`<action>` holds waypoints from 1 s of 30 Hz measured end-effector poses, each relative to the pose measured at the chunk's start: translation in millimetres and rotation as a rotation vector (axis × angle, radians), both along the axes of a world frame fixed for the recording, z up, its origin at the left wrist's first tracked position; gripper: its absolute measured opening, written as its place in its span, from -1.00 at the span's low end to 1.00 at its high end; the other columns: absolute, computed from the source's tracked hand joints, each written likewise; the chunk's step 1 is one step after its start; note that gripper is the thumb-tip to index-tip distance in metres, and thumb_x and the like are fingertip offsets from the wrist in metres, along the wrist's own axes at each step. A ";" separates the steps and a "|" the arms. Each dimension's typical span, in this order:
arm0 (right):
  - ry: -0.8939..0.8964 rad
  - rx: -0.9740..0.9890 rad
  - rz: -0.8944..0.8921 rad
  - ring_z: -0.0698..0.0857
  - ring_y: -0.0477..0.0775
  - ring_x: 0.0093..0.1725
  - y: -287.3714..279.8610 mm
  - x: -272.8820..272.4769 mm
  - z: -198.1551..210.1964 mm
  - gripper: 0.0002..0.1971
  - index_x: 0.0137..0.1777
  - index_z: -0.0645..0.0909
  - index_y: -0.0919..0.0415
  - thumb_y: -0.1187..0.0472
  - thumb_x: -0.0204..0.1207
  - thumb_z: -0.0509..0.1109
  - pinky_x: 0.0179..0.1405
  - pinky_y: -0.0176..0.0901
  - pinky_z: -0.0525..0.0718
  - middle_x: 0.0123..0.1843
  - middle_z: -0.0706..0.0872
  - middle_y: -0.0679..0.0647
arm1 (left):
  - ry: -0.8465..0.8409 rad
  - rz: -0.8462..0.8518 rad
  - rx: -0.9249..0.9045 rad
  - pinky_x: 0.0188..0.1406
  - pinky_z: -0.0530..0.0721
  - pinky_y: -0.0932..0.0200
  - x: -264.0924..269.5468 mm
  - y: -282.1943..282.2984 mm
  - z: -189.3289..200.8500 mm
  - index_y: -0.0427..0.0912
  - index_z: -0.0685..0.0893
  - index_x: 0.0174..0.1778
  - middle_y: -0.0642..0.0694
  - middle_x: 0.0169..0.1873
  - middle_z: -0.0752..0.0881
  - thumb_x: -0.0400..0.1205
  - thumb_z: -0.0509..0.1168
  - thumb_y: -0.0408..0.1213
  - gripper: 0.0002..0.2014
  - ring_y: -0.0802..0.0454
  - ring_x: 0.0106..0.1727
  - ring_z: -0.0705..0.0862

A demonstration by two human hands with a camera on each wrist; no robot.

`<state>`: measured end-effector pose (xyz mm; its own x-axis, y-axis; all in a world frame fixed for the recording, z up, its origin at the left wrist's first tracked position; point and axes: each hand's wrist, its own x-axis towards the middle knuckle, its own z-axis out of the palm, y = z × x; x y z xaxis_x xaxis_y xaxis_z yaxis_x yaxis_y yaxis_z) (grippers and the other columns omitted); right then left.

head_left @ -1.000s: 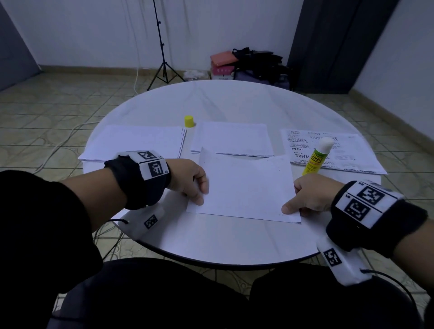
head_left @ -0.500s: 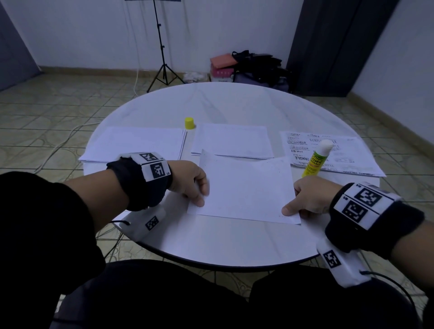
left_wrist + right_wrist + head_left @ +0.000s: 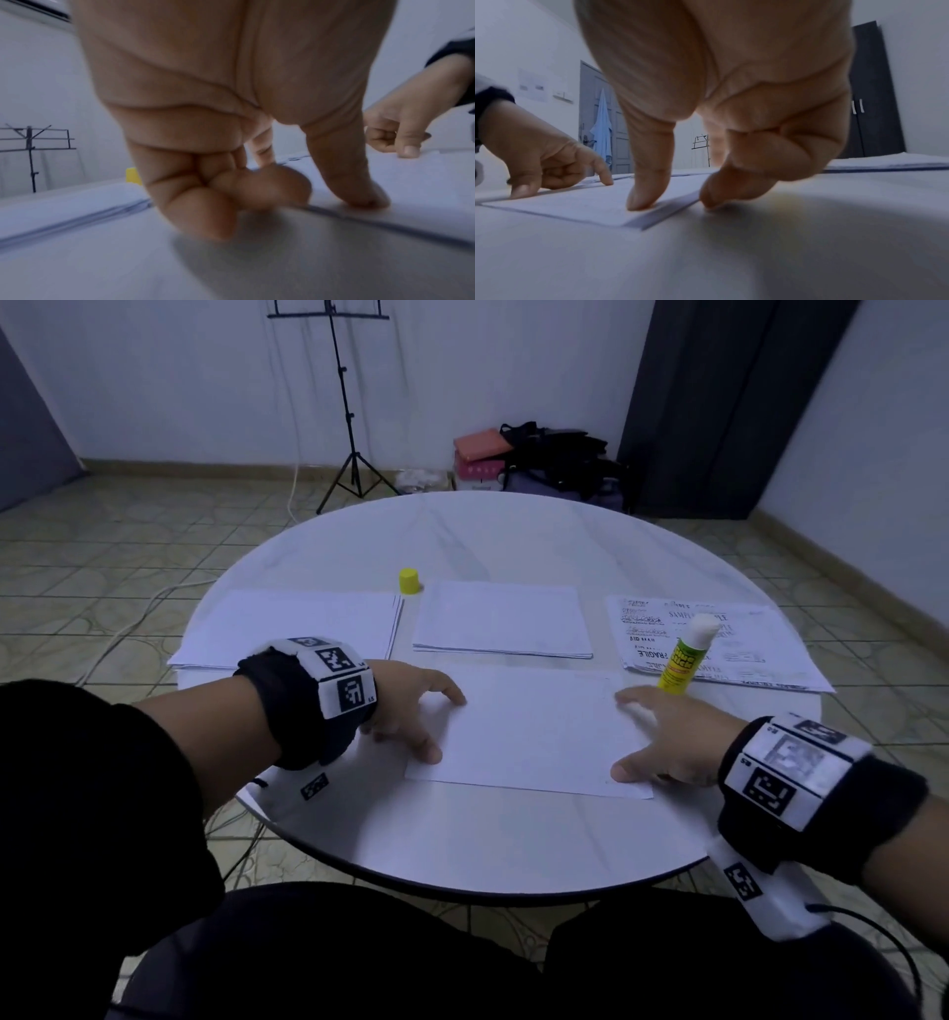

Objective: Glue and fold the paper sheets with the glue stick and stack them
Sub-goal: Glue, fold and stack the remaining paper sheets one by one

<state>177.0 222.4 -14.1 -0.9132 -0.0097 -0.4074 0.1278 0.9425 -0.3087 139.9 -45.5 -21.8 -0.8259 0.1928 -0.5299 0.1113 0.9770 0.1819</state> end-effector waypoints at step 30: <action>-0.112 0.395 0.278 0.49 0.03 -0.07 -12.8 -14.7 9.3 -0.21 0.53 0.23 0.10 0.10 0.37 0.57 -0.33 -0.24 0.45 -0.08 0.47 -0.06 | 0.118 -0.268 -0.261 0.57 0.18 -0.13 2.5 38.2 4.3 0.05 -0.05 0.67 0.00 0.65 0.04 0.32 0.41 0.38 0.13 -0.08 0.65 0.15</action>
